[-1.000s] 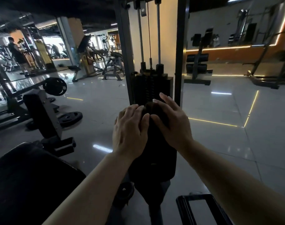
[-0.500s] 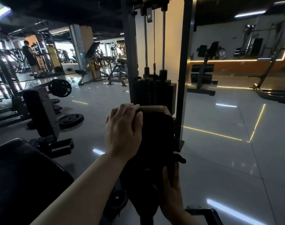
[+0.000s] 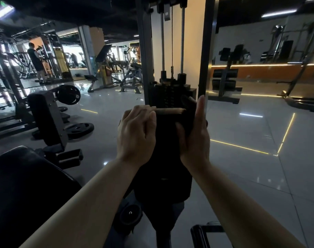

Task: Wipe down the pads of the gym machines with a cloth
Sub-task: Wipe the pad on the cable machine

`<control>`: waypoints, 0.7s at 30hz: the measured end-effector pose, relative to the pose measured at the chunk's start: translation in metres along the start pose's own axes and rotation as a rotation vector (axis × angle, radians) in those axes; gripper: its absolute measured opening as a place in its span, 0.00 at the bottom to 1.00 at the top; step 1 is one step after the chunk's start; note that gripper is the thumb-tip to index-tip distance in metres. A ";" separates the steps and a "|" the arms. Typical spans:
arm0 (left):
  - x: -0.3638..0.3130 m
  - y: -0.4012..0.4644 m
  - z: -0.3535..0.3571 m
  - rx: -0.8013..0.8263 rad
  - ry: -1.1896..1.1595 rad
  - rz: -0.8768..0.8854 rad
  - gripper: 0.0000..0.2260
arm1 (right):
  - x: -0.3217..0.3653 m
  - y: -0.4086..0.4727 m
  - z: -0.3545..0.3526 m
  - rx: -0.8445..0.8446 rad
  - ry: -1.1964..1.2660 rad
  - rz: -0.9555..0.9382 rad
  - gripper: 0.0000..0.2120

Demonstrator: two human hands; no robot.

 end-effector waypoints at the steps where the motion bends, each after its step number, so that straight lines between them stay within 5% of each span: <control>1: 0.001 0.000 0.000 0.000 -0.002 0.002 0.19 | 0.001 0.000 -0.002 -0.026 0.005 0.026 0.33; 5: 0.000 0.000 -0.001 -0.034 0.008 0.008 0.19 | -0.019 -0.045 0.000 -0.059 0.004 0.145 0.39; 12: -0.003 -0.001 -0.002 -0.028 0.009 0.010 0.19 | -0.093 -0.154 0.021 0.149 -0.035 0.278 0.37; 21: 0.002 -0.001 -0.004 -0.020 -0.050 -0.016 0.20 | -0.015 -0.034 0.004 0.039 0.004 -0.012 0.25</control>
Point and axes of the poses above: each hand's wrist, its own y-axis towards the middle knuckle, its own z-axis out of the palm, x = y × z, the point moved 10 cm from there along y, towards the middle knuckle, and after that the axes turned 13 degrees about z, right-handed, at the moved point
